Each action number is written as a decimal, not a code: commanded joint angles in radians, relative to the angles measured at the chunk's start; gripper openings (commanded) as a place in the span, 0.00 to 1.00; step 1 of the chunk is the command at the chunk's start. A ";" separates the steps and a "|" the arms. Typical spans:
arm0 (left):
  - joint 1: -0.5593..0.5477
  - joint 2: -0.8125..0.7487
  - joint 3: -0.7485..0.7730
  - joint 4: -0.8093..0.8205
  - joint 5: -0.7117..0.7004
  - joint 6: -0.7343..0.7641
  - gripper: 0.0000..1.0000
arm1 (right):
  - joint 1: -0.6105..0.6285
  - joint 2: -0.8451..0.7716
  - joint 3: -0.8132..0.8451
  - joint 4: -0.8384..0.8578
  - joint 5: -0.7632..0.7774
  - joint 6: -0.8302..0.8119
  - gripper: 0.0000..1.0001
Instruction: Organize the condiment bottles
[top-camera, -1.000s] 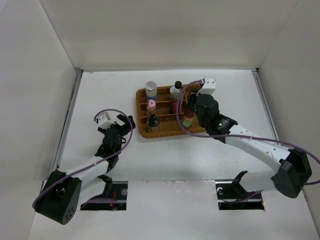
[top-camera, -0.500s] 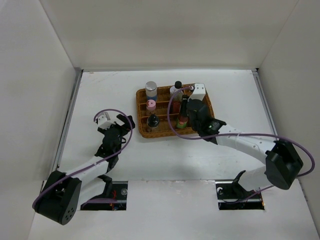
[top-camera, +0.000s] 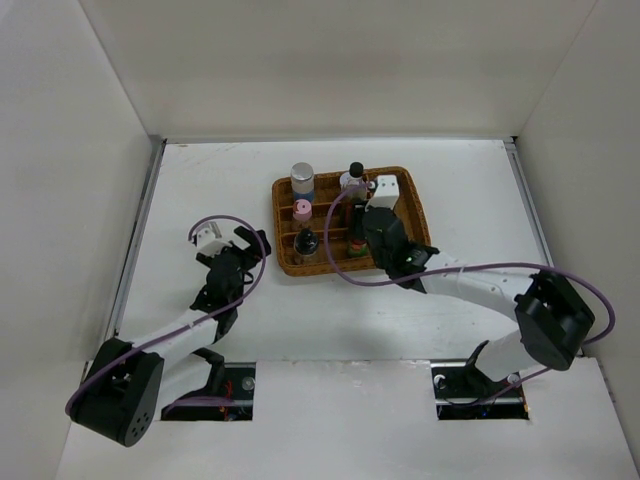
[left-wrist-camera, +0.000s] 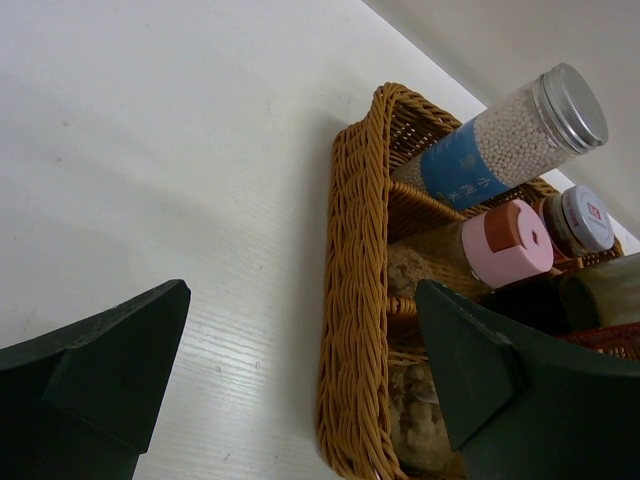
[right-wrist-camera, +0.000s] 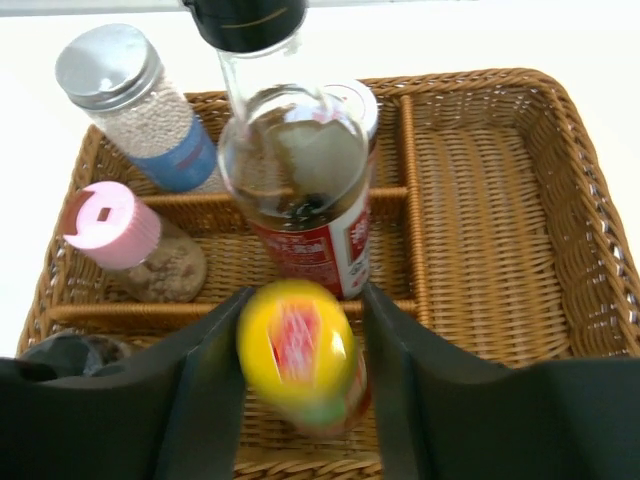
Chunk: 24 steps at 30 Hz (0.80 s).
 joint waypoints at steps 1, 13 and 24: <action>0.000 -0.008 0.049 -0.012 0.013 -0.005 1.00 | 0.020 -0.005 0.000 0.082 0.005 0.013 0.58; 0.013 0.012 0.085 -0.095 -0.018 0.002 1.00 | -0.006 -0.272 -0.104 0.106 0.027 0.011 1.00; 0.016 0.040 0.253 -0.372 -0.019 0.001 1.00 | -0.373 -0.674 -0.533 0.179 0.087 0.381 1.00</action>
